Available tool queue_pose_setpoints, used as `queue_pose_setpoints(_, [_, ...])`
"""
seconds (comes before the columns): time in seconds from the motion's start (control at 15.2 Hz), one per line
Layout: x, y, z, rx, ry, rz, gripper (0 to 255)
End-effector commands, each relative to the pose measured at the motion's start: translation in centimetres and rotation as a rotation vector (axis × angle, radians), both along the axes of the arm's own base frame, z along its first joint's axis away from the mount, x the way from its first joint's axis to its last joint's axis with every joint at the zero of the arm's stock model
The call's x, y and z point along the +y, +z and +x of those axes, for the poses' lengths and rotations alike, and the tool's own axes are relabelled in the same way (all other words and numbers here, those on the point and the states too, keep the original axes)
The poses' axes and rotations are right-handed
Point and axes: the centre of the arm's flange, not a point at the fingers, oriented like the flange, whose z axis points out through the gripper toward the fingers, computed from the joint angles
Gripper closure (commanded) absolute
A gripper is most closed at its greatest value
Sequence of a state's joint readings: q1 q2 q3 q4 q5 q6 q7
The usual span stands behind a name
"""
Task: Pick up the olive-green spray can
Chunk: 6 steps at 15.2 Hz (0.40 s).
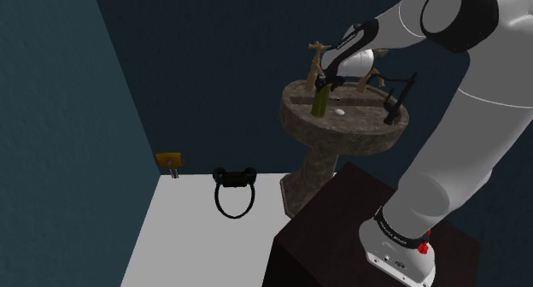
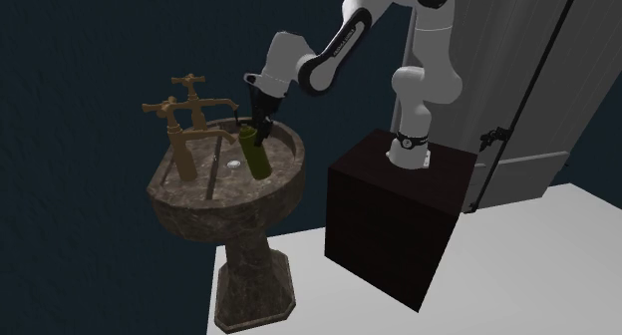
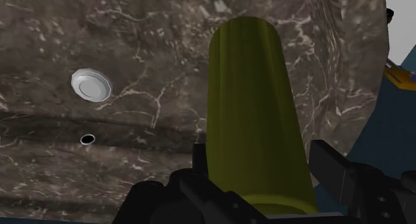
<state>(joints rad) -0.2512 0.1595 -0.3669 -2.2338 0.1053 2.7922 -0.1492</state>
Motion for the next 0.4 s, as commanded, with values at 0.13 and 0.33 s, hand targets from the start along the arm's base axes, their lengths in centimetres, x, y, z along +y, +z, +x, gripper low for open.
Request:
queue_pose_setpoints(0.13, [0.0,2.1,0.1,0.000,0.000,0.000,255])
queue_pose_setpoints(0.33, [0.0,2.8,0.1,0.000,0.000,0.000,255])
